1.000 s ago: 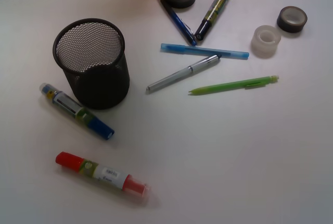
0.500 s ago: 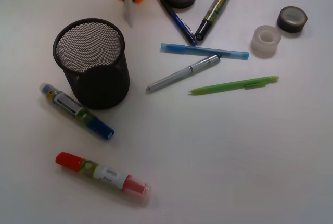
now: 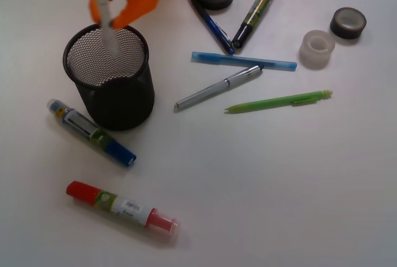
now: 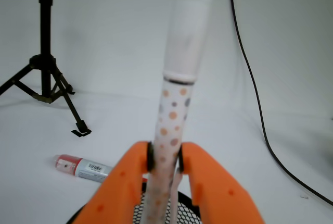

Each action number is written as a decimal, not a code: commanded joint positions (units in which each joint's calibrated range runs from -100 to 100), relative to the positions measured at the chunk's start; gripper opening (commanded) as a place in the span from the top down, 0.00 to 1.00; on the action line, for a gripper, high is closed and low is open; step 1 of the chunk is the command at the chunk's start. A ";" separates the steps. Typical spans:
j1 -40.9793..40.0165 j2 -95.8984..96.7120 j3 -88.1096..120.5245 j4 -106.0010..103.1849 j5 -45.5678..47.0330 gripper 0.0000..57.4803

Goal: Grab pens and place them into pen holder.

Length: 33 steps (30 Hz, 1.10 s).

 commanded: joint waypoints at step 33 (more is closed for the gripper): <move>-22.05 -35.19 -23.19 100.01 28.86 0.64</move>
